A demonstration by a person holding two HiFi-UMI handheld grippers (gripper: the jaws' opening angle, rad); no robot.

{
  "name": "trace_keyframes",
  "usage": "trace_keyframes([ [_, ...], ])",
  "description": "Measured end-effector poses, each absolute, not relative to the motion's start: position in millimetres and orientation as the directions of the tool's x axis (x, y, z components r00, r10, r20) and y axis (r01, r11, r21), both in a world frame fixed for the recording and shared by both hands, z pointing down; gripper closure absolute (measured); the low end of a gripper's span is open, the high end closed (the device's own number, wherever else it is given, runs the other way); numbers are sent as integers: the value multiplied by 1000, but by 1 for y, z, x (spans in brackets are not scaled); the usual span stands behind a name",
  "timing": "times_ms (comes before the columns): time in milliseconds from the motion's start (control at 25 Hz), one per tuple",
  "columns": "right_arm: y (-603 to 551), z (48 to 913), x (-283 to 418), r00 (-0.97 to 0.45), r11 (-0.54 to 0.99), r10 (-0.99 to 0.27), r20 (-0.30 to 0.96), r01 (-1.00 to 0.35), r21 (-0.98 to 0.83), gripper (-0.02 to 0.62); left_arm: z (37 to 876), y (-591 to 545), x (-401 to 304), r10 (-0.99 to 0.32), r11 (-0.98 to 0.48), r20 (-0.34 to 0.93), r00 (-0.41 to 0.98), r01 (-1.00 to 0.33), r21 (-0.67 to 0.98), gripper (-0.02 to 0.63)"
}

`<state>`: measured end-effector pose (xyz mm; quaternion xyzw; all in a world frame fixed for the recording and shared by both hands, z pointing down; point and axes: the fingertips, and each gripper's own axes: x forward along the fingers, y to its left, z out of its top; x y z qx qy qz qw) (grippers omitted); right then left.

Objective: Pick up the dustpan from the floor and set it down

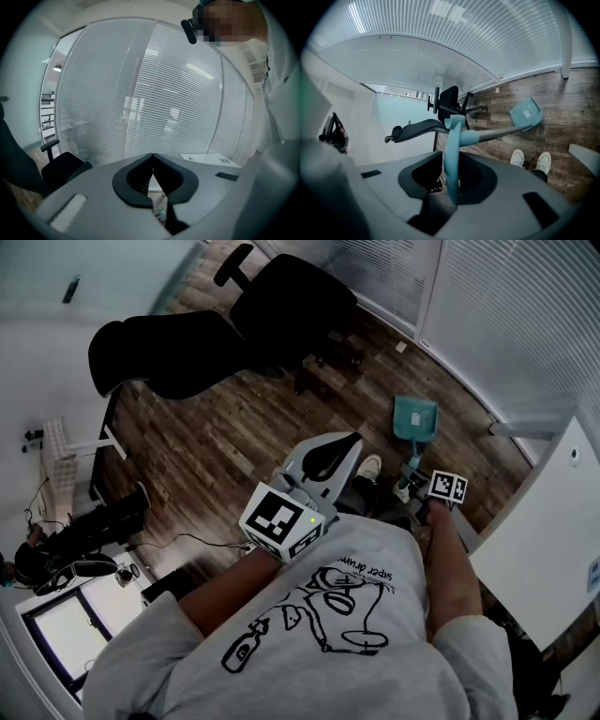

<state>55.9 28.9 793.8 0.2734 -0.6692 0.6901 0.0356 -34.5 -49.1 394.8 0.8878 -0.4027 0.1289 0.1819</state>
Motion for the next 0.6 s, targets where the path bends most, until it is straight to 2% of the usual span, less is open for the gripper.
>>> trace_keyframes([
  [200, 32, 793, 55, -844, -102, -310, 439, -429, -897, 525, 392, -47, -36, -668, -612, 371, 645, -760, 218, 604],
  [400, 38, 797, 53, -845, -105, -276, 459, -448, -888, 485, 392, -47, -36, -668, -613, 370, 646, -759, 219, 604],
  [600, 42, 800, 51, -841, -107, -269, 468, -457, -883, 483, 393, -45, -38, -667, -615, 368, 647, -758, 219, 604],
])
